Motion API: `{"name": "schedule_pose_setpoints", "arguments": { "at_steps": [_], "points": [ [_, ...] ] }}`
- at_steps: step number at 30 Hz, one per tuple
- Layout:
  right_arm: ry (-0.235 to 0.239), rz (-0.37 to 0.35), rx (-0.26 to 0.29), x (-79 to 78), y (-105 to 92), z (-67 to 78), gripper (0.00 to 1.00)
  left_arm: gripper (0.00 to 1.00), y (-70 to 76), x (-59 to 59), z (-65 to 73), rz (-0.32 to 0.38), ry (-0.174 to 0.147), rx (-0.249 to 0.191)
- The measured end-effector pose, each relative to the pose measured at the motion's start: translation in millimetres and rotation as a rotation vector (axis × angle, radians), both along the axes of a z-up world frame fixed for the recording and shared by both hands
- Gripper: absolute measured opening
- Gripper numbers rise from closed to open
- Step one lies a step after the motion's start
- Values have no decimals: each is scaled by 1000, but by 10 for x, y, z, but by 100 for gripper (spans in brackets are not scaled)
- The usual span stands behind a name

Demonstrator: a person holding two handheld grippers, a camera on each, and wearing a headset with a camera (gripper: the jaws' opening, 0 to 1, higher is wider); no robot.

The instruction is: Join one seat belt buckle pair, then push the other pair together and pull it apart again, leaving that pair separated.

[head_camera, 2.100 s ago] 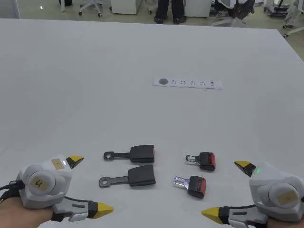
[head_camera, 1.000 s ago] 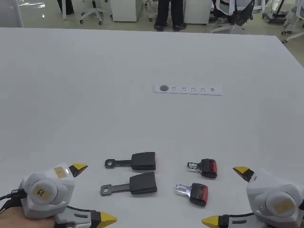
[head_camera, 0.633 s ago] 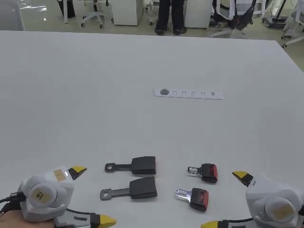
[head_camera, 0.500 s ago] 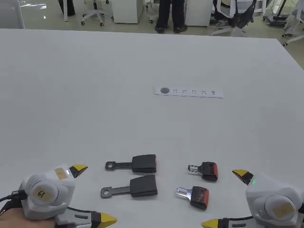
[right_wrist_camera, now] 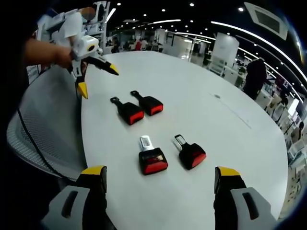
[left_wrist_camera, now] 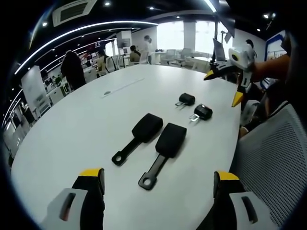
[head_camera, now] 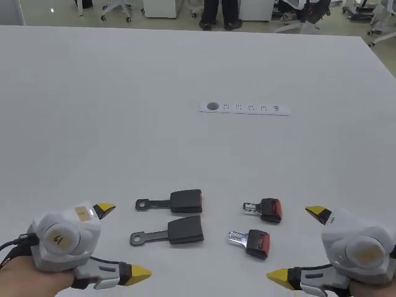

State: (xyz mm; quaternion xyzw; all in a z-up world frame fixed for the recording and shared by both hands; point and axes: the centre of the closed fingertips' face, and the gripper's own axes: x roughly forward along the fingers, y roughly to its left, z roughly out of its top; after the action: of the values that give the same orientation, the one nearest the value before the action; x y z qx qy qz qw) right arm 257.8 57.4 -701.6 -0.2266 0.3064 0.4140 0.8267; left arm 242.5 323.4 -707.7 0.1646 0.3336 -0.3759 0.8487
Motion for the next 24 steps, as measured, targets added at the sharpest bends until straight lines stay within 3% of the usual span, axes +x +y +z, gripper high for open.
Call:
{"name": "schedule_pose_setpoints", "arguments": {
  "at_steps": [10, 17, 24],
  "points": [
    [13, 8, 6, -20, 28, -49, 90, 92, 32, 0, -6, -2, 2, 4],
    [1, 39, -39, -8, 1, -114, 84, 90, 30, 18, 10, 9, -4, -11],
    [13, 59, -56, 21, 11, -158, 80, 88, 48, 36, -114, -23, 6, 15]
  ]
}}
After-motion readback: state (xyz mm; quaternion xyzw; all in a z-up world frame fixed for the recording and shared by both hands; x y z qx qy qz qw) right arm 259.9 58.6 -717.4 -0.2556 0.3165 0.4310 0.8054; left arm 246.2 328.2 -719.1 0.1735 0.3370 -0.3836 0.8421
